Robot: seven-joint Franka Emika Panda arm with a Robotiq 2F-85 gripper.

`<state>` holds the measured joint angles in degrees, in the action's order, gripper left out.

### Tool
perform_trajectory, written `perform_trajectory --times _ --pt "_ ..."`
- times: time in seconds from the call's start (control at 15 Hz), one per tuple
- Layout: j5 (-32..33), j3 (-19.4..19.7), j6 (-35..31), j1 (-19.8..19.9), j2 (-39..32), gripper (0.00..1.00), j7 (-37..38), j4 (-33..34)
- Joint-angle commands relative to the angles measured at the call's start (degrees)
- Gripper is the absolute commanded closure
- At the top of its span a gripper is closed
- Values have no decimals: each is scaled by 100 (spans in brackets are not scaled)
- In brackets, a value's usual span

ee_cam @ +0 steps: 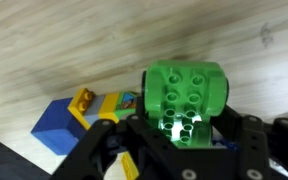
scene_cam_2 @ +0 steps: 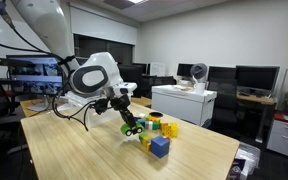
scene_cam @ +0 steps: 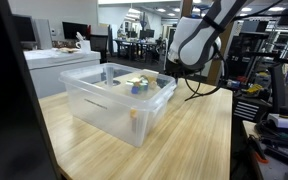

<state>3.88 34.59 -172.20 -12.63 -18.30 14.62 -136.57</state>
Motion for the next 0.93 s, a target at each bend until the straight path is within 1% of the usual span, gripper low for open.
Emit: perform_trajectory --times 0.0,0.13,0.2,0.33,0.4,0.47,0.53,0.67,0.73,0.8,0.87 --pt "90 188 384 -34 1430 61 -652 -522" --pt "9 83 282 -50 2068 61 -1067 -578" --pt "178 75 338 -143 2443 61 -1096 -604" --pt "335 -102 396 -247 3053 61 -1210 -734" --pt "88 -1052 466 474 3279 61 -1500 -849" --pt "271 -554 527 -263 3622 61 -1457 -1032" --pt "206 -772 580 -253 3866 61 -1577 -1226" --pt "201 -890 617 -547 4260 61 -1742 -1634" --pt "138 -860 708 -755 4408 61 -1907 -1758" --pt "-377 -1359 598 -462 4400 14 -2365 -1867" --pt "-465 -1386 620 -556 4455 10 -2482 -1921"
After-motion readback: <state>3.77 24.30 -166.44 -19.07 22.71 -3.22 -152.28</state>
